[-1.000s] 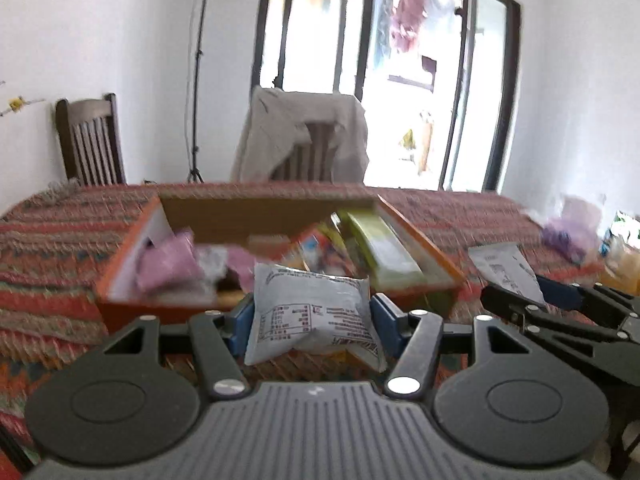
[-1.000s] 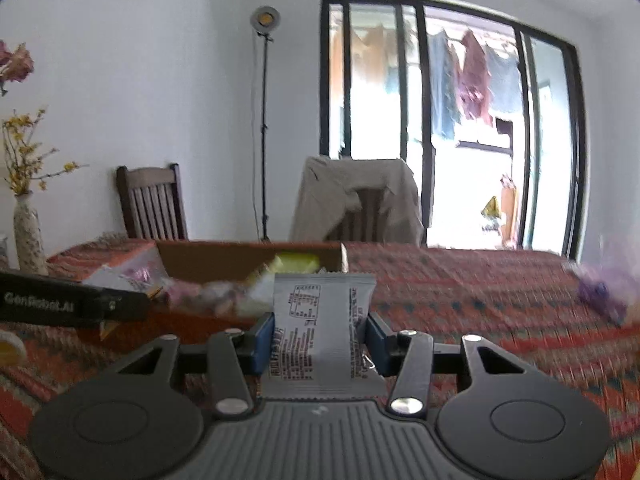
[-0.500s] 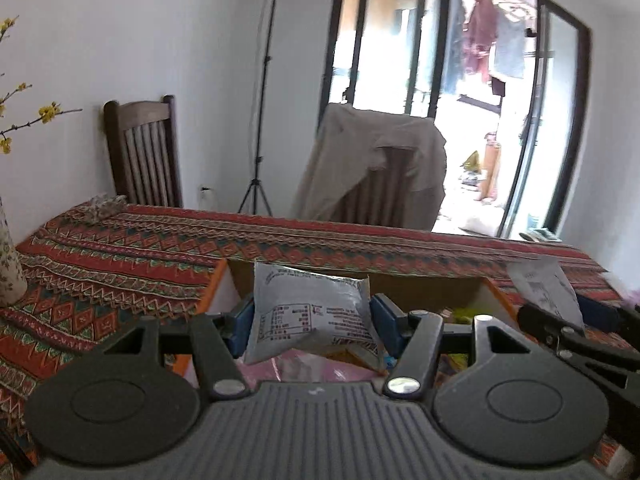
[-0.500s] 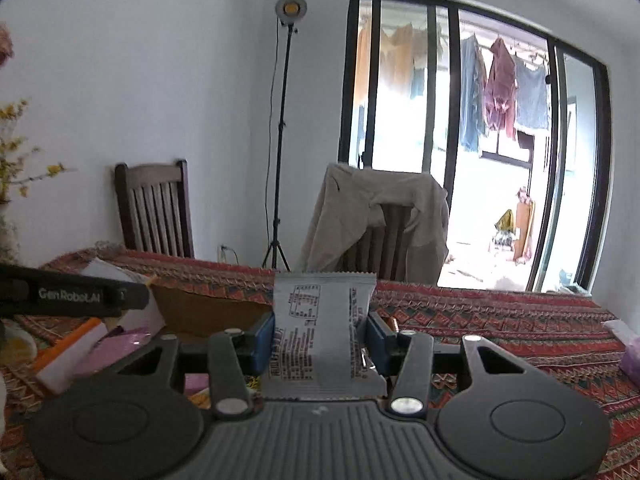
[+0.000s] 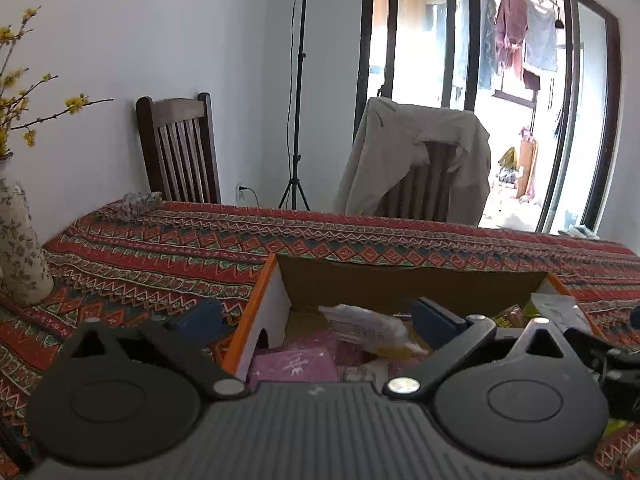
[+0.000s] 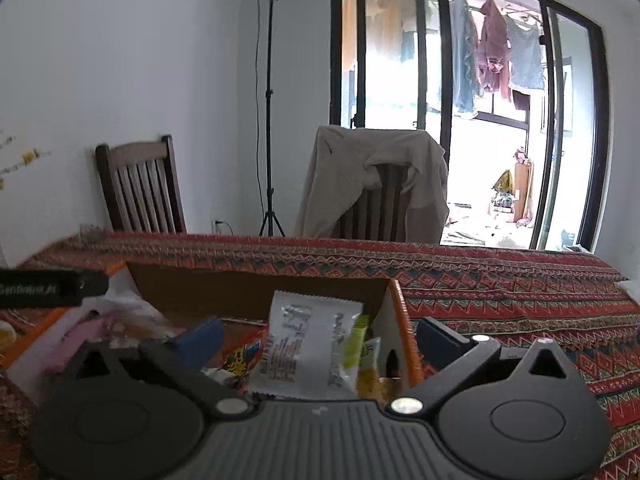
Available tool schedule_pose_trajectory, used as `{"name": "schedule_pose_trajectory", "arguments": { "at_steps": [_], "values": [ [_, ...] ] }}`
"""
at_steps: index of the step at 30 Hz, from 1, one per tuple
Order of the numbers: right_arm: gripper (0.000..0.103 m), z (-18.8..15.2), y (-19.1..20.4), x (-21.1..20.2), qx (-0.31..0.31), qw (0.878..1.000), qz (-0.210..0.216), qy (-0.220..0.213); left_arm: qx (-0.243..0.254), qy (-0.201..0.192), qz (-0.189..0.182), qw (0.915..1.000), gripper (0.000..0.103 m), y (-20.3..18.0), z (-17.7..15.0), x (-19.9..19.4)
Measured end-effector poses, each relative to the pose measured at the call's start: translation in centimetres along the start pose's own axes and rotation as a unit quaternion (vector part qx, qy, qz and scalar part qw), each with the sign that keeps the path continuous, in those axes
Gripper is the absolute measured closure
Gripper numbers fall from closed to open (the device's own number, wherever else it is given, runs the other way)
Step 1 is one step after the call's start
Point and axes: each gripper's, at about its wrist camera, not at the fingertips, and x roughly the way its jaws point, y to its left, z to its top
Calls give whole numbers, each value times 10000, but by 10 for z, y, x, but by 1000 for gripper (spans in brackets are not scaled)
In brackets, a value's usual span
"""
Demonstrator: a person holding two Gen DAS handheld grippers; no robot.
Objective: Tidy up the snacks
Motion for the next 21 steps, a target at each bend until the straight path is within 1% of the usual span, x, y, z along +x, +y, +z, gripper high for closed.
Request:
{"name": "schedule_pose_trajectory", "arguments": {
  "at_steps": [3, 5, 7, 12, 15, 19, 21],
  "values": [
    [0, -1, -7, -15, 9, 9999, 9, -110, -101, -252, -157, 9995, 0, 7, -4, -23],
    [0, -4, -11, -27, 17, 9999, -10, -147, -149, -350, -362, 9986, 0, 9, -8, -40],
    [0, -8, -15, -41, 86, 9998, -36, -156, -153, -426, -487, 9978, 0, 11, -12, -57],
    [0, -24, -23, -85, 107, 9995, -4, -304, -24, -625, -691, 9956, 0, 12, -29, -104],
    [0, -35, -25, -113, 106, 9993, -19, -352, -43, -746, -847, 9936, 0, 15, -40, -131],
    [0, -49, -28, -147, 90, 9991, 30, -404, 9, -889, -894, 9920, 0, 15, -55, -162],
    [0, -58, -28, -162, 62, 9990, 77, -435, 88, -856, -898, 9922, 0, 15, -64, -173]
  ]
}}
